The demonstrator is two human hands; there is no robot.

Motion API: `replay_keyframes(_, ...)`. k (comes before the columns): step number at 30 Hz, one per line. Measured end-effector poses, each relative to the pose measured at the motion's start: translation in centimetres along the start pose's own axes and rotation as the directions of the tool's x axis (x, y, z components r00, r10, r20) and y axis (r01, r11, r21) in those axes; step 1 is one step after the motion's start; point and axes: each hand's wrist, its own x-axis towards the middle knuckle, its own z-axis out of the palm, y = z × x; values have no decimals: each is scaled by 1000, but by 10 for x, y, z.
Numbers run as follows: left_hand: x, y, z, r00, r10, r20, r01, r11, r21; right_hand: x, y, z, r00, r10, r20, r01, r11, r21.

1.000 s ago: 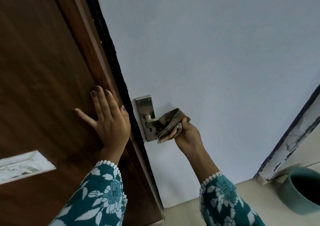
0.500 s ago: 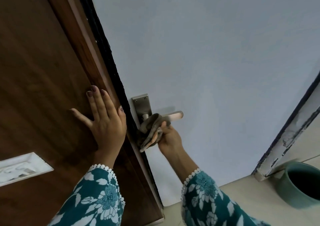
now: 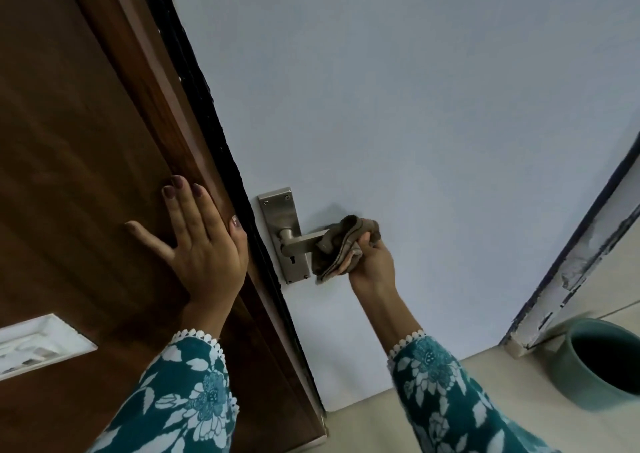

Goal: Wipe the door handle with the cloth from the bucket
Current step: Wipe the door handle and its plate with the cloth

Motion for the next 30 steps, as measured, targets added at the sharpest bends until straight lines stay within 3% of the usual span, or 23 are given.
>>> replay_keyframes(4, 0, -1, 0, 1000, 10, 0, -10, 1000, 6, -13, 34, 15, 985, 172, 22, -172, 959, 223)
replay_keyframes(7, 1, -1, -3, 1000, 19, 9, -19, 1000, 1, -18, 40, 18, 974, 215, 73, -225, 957, 183)
replay_keyframes(10, 0, -2, -4, 999, 28, 14, -28, 999, -17, -21, 20, 12, 981, 169, 96, -174, 984, 43)
replay_keyframes(16, 0, 0, -2, 1000, 14, 0, -14, 1000, 6, -5, -19, 0, 998, 53, 32, -55, 996, 75)
replay_keyframes(23, -1, 1, -1, 1000, 2, -10, -2, 1000, 13, -26, 36, 24, 974, 161, 162, -200, 944, 262)
replay_keyframes(30, -1, 1, 2, 1000, -7, -18, 8, 1000, 21, -39, 55, 42, 985, 171, -1, -168, 966, 199)
